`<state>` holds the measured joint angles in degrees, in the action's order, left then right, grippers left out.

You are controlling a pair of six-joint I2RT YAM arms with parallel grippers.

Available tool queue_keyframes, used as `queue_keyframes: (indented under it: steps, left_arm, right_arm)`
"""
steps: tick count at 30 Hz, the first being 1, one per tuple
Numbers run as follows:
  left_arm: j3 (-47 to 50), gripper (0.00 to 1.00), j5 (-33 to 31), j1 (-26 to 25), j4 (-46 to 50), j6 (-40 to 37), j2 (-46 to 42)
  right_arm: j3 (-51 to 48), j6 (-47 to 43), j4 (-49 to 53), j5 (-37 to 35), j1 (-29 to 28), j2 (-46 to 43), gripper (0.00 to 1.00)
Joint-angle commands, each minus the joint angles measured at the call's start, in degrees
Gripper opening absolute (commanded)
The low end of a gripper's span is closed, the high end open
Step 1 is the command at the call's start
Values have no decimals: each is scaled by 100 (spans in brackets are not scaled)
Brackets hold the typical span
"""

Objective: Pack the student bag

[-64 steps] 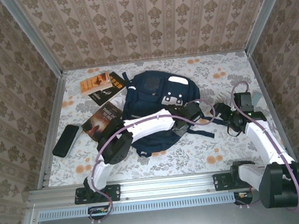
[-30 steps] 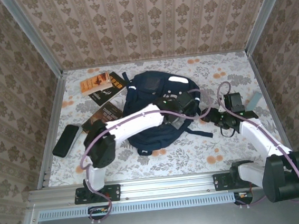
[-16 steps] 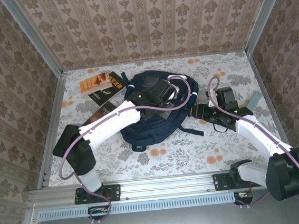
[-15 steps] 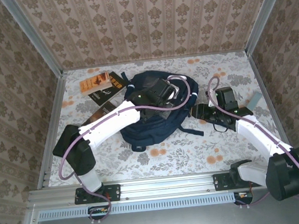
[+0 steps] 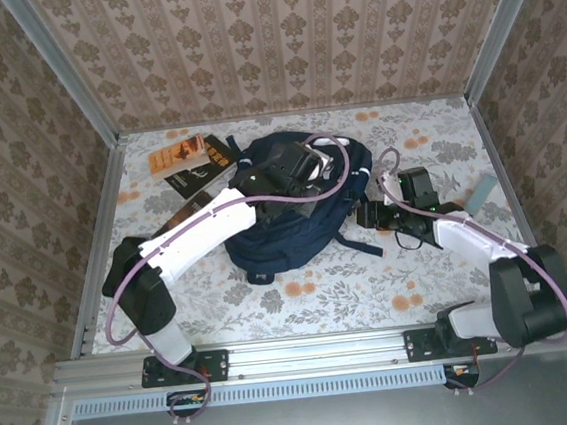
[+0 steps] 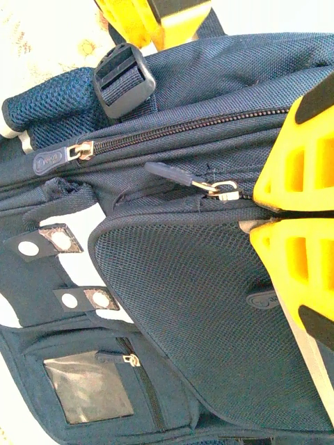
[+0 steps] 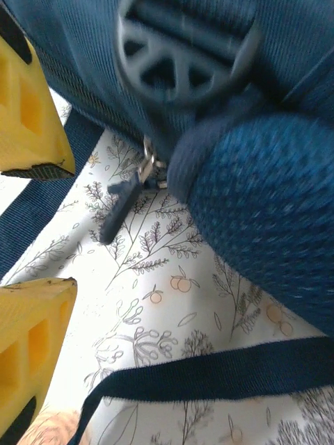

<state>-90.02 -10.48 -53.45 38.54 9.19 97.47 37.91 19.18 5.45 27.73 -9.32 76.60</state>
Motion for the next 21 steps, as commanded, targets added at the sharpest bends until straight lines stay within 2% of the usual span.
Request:
queue_keyframes:
  steps: [1, 6, 9, 13, 18, 21]
  left_arm:
    - [-285, 2, -243, 89, -235, -41, -360]
    - [-292, 2, -177, 122, -168, -40, -391]
    - [-289, 2, -158, 124, -136, -49, -387]
    - [-282, 2, -165, 143, -102, -40, -396]
    - [-288, 2, -202, 208, -59, -53, -421]
    - [-259, 2, -256, 264, -16, -69, -475]
  right_arm:
    - [344, -361, -504, 525, -43, 427, 44]
    - [546, -837, -579, 675, -41, 837, 44]
    - [542, -926, -826, 915, -24, 883, 44]
    - [578, -917, -890, 833, -26, 941, 44]
    - [608, -972, -947, 996, -35, 1012, 51]
    - [647, -1031, -958, 1154, -66, 1033, 45]
